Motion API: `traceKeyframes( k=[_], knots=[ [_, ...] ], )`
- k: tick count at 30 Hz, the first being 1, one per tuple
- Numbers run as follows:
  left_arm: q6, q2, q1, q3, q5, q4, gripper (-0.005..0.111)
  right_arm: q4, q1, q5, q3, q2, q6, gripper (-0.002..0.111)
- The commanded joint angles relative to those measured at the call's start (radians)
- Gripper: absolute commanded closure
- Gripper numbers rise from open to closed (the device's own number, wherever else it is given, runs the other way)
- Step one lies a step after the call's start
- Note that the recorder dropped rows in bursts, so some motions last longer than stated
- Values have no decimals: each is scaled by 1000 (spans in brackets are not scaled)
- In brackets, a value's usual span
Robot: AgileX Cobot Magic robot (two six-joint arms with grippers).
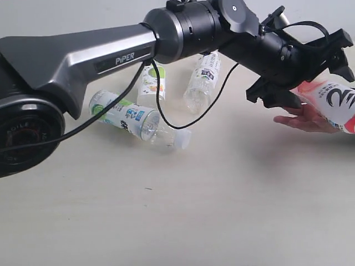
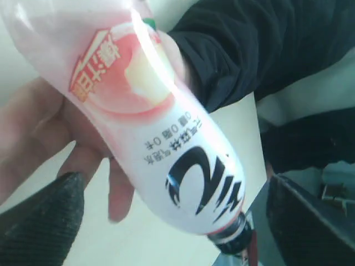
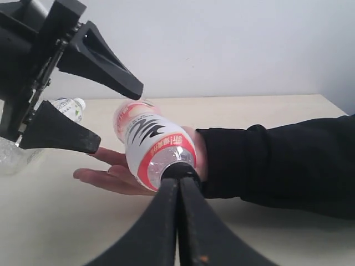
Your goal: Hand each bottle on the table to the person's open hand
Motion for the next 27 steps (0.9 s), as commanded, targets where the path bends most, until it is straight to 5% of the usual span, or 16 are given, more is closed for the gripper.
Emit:
traceKeyframes(
  k=[1, 6, 10, 19, 27],
  knots=[
    [93, -43, 16, -6, 107, 19, 25, -5, -5, -5, 5, -5, 6, 108],
    [198, -100, 24, -6, 200, 49, 63, -5, -5, -5, 5, -5, 6, 108],
    [223, -149, 26, -6, 260, 116, 107, -5, -5, -5, 5, -5, 6, 108],
    [238, -235, 25, 36, 355, 367, 106, -5, -5, -5, 5, -5, 6, 108],
    [240, -378, 25, 300, 244, 492, 106, -5, -5, -5, 5, -5, 6, 108]
  ],
)
